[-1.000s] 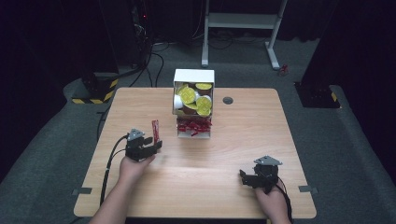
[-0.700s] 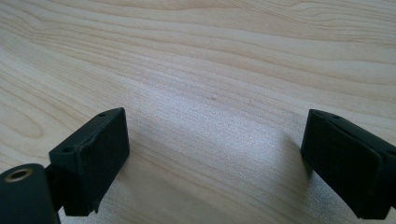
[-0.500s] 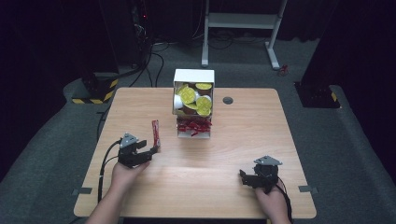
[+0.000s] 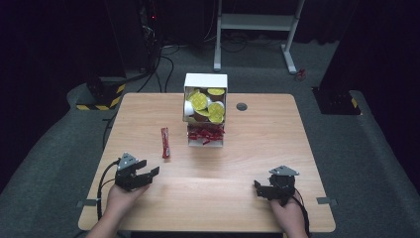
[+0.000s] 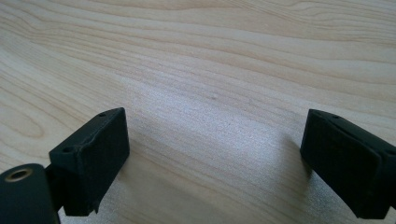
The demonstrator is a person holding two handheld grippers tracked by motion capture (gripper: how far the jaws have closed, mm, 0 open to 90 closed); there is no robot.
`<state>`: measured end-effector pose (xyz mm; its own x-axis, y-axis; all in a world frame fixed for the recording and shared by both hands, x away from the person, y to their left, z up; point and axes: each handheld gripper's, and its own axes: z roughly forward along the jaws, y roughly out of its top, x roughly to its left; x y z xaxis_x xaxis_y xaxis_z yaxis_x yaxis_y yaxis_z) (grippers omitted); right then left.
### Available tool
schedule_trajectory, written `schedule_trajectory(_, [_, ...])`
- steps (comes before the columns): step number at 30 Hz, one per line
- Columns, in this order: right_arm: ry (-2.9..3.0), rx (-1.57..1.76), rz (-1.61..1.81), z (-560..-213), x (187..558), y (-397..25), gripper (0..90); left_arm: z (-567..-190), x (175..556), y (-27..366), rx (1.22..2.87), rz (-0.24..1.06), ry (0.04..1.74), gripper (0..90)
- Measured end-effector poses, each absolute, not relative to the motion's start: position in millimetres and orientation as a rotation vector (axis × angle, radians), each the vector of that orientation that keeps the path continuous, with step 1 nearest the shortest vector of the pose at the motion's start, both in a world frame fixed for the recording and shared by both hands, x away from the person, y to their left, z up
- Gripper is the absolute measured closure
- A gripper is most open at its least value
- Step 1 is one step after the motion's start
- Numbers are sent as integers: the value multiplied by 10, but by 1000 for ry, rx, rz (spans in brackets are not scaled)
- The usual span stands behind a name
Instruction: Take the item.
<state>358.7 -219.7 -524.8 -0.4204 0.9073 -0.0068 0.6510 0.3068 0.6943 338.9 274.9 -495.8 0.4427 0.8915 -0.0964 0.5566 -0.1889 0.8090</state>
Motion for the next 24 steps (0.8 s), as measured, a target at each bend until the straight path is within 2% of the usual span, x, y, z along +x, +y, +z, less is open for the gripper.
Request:
schedule_trajectory(6, [2180, 1390, 875, -5249, 3582, -2193, 79, -5138, 3265, 2934, 1931, 515, 1279, 343])
schedule_trajectory(12, [2182, 1390, 876, -5249, 3583, -2193, 77, -5270, 3173, 2958, 1972, 583, 1284, 311])
schedule_trajectory(17, [2182, 1390, 877, -5249, 3583, -2194, 78, -5288, 3169, 2885, 2028, 616, 1235, 238])
schedule_trajectory(24, [2183, 1390, 877, -5249, 3583, -2193, 77, -5297, 3166, 2925, 2016, 569, 1254, 201])
